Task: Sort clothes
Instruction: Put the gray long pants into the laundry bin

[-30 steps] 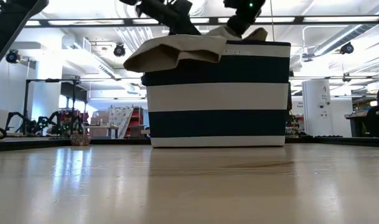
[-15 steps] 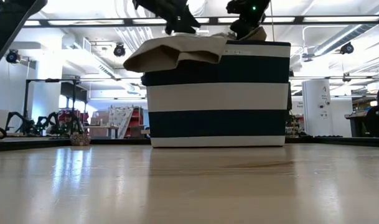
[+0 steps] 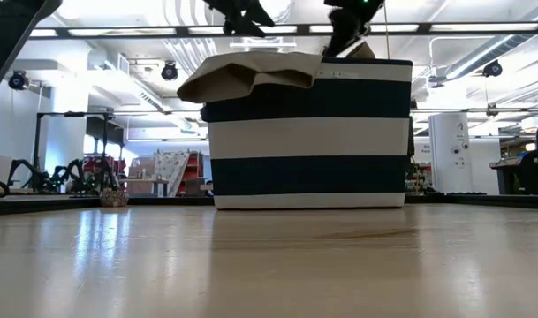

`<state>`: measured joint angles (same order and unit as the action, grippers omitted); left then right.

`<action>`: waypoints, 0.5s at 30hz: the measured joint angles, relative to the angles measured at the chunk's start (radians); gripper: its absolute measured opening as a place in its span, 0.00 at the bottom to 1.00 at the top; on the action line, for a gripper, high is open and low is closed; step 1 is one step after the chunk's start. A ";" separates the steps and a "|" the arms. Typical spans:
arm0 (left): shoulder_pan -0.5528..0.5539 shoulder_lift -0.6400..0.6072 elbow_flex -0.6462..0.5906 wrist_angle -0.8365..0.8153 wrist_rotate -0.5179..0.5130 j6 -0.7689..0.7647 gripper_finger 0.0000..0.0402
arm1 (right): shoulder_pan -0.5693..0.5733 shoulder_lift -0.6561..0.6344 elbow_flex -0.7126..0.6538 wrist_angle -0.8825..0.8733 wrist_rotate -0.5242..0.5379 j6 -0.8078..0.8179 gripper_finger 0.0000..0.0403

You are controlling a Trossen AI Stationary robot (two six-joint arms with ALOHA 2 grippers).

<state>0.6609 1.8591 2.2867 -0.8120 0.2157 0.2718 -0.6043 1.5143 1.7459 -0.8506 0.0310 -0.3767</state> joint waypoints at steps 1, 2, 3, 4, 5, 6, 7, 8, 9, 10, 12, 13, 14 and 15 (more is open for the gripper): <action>0.000 -0.007 -0.008 -0.001 0.002 0.000 0.65 | 0.000 0.008 -0.003 0.013 -0.063 0.000 0.27; -0.001 -0.012 -0.016 -0.001 0.003 -0.001 0.60 | 0.000 0.018 -0.006 0.031 -0.112 0.000 0.20; -0.001 -0.016 -0.021 -0.003 0.003 -0.002 0.54 | -0.001 0.032 -0.010 0.047 -0.142 -0.001 0.14; -0.001 -0.020 -0.025 -0.008 0.003 -0.002 0.48 | -0.001 0.049 -0.015 0.060 -0.148 -0.002 0.07; -0.001 -0.024 -0.030 -0.016 0.003 -0.003 0.42 | -0.002 0.066 -0.022 0.080 -0.150 -0.004 0.04; -0.002 -0.028 -0.032 -0.020 0.003 -0.003 0.34 | -0.004 0.084 -0.028 0.101 -0.152 -0.004 0.03; -0.002 -0.032 -0.033 -0.021 0.003 -0.003 0.27 | -0.006 0.103 -0.032 0.121 -0.152 -0.003 0.03; -0.002 -0.038 -0.036 -0.023 0.003 -0.003 0.20 | -0.011 0.121 -0.034 0.136 -0.155 -0.001 0.03; -0.002 -0.044 -0.037 -0.026 0.003 -0.003 0.12 | -0.017 0.138 -0.034 0.142 -0.164 -0.001 0.03; -0.002 -0.052 -0.038 -0.025 0.004 -0.003 0.06 | -0.024 0.158 -0.034 0.140 -0.171 -0.002 0.02; -0.002 -0.069 -0.038 -0.023 0.013 -0.003 0.03 | -0.032 0.199 -0.042 0.142 -0.171 -0.005 0.01; -0.001 -0.079 -0.038 -0.023 0.013 -0.003 0.04 | -0.034 0.217 -0.050 0.145 -0.171 -0.005 0.00; 0.000 -0.089 -0.041 -0.023 0.013 -0.003 0.05 | -0.035 0.235 -0.060 0.145 -0.170 -0.005 0.00; 0.000 -0.102 -0.047 -0.023 0.013 -0.001 0.05 | -0.035 0.250 -0.070 0.146 -0.171 -0.006 0.00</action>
<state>0.6609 1.7573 2.2395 -0.8345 0.2291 0.2710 -0.6394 1.7642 1.6763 -0.7045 -0.1401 -0.3822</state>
